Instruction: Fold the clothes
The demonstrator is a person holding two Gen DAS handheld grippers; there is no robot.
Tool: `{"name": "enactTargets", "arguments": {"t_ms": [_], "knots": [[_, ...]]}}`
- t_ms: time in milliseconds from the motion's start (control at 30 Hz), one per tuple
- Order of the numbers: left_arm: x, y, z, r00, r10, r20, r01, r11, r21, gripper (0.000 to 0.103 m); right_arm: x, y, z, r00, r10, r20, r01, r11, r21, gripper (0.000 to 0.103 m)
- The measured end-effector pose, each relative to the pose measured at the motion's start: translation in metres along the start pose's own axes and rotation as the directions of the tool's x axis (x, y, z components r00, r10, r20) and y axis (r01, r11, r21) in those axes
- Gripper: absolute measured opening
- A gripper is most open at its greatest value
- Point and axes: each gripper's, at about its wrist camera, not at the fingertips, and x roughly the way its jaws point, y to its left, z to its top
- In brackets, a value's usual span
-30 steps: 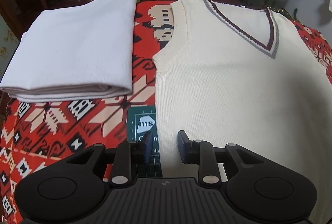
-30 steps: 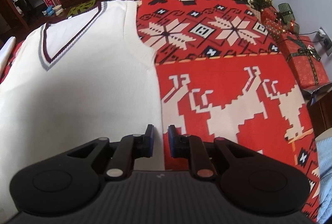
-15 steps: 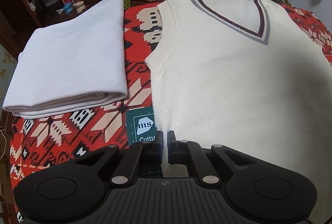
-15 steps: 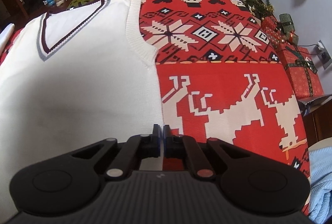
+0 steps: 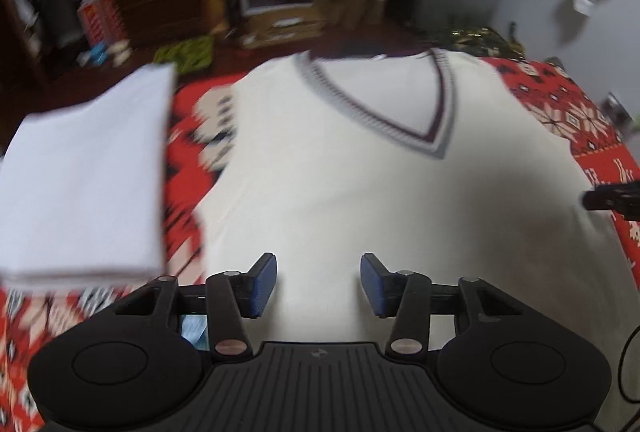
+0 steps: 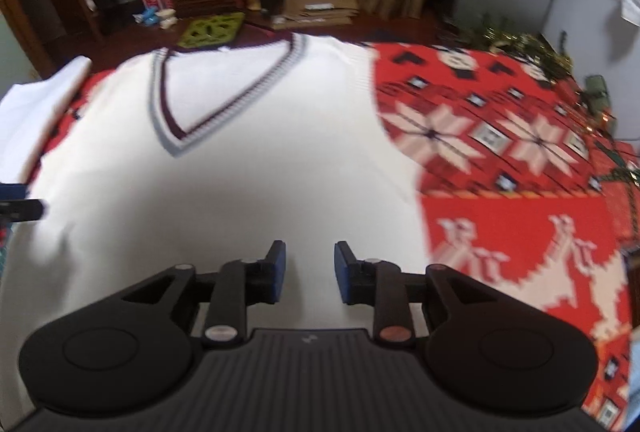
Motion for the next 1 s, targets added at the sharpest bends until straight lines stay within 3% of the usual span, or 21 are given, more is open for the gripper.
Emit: {"name": "enactTargets", "arguments": {"t_ms": [133, 367, 500, 700, 867, 1000], "knots": [[0.025, -0.002, 0.021, 0.999, -0.037, 0.041, 0.036, 0.999, 0.016, 0.043, 0.021, 0.015, 0.023, 0.999, 0.018, 0.027, -0.017, 0.999, -0.026, 0.029], [0.083, 0.044, 0.067, 0.998, -0.036, 0.047, 0.040, 0.995, -0.087, 0.014, 0.066, 0.010, 0.073, 0.998, -0.014, 0.064, 0.016, 1.000, -0.027, 0.026], [0.113, 0.076, 0.093, 0.998, -0.040, 0.058, 0.049, 0.986, -0.157, 0.004, 0.094, -0.010, 0.105, 0.997, -0.041, 0.060, 0.040, 0.999, 0.021, 0.014], [0.138, 0.086, 0.122, 0.996, -0.045, 0.070, 0.054, 0.990, -0.127, 0.003, 0.132, -0.028, 0.142, 0.996, -0.044, 0.075, 0.043, 0.999, 0.008, 0.004], [0.149, 0.087, 0.140, 0.997, -0.050, 0.066, 0.057, 0.992, -0.116, 0.003, 0.161, -0.028, 0.174, 0.994, -0.041, 0.097, 0.044, 0.998, -0.033, 0.004], [0.148, 0.082, 0.151, 0.994, -0.075, 0.082, 0.084, 0.990, -0.112, 0.003, 0.159, -0.019, 0.187, 0.993, -0.018, 0.114, 0.024, 0.999, -0.045, 0.007]]}}
